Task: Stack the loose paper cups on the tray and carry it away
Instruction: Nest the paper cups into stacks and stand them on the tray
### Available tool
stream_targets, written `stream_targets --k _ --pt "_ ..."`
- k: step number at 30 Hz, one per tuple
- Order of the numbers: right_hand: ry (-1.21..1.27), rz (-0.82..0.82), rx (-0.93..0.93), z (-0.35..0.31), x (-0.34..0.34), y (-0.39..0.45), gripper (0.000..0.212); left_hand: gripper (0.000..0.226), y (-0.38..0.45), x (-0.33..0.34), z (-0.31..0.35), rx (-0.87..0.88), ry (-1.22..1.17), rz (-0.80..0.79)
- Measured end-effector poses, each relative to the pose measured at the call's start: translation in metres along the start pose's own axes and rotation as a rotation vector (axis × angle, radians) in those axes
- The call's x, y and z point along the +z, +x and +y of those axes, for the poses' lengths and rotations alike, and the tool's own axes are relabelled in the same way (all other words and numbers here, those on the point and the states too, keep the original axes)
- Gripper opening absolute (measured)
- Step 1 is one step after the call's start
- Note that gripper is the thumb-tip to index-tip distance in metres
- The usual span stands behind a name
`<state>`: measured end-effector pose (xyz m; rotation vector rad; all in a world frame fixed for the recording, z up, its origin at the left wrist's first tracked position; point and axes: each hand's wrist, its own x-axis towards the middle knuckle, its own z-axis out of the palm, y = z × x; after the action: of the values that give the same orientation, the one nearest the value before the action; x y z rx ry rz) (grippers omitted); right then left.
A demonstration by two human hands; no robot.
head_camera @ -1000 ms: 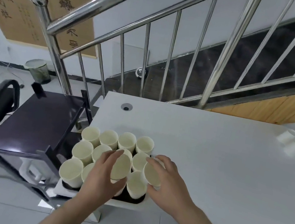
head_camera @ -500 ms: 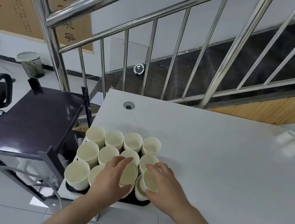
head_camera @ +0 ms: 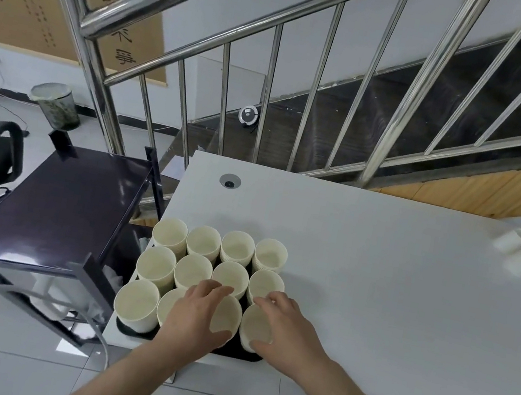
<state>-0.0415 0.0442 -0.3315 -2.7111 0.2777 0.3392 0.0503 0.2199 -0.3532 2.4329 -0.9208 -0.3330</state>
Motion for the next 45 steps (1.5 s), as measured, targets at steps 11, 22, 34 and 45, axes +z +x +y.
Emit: stream_targets --k 11,22,34,45 --pt "-0.016 -0.005 -0.008 0.003 0.007 0.005 0.063 0.069 0.0 0.003 -0.001 -0.05 0.057 -0.019" --pt "-0.021 0.096 -0.031 0.006 -0.003 -0.009 0.065 0.059 0.004 0.002 0.024 -0.011 0.045 0.045" --pt "0.041 0.292 0.11 0.103 -0.057 -0.094 0.061 0.051 0.03 0.043 0.145 0.145 -0.024 0.068" --pt "0.037 0.313 0.364 0.231 -0.083 -0.2 0.06 0.049 0.041 0.129 0.28 0.288 -0.059 -0.025"
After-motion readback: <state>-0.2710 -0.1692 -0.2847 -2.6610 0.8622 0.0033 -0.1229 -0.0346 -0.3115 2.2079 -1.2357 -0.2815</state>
